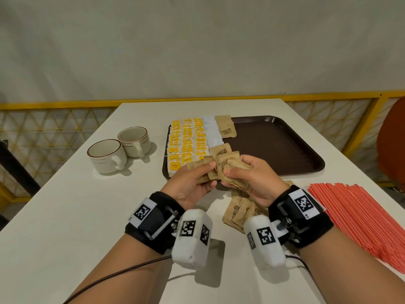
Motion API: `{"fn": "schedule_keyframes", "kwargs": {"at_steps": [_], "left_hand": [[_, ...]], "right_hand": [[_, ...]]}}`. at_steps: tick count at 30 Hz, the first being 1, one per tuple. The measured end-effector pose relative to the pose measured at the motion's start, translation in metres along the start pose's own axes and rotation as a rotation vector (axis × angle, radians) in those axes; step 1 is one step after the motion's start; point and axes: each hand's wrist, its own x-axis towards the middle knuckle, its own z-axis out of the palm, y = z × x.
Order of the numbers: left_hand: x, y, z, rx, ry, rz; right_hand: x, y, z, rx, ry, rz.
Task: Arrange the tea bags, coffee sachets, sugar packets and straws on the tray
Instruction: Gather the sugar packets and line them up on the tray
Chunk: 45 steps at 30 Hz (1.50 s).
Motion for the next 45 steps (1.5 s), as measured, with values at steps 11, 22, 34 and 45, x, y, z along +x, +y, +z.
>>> {"fn": "schedule_keyframes", "kwargs": {"at_steps": [11,22,34,45], "left_hand": [[0.001,0.009,0.0,-0.246,0.066,-0.043],[0.001,0.006,0.001,-0.331,-0.095,-0.07],[0.006,0.006,-0.004,-0.566,-0.064,-0.213],[0.002,0.009,0.002,-0.497,-0.079,-0.147]], "right_hand": [[-0.001,-0.007,-0.001,0.155,-0.012,0.041],[-0.004,-0.001,0.006,0.079,-0.067,0.064],[-0.004,-0.009,0.0,0.131,-0.034,0.087],[-0.008,-0.011,0.005,0.141,-0.111,0.117]]}}
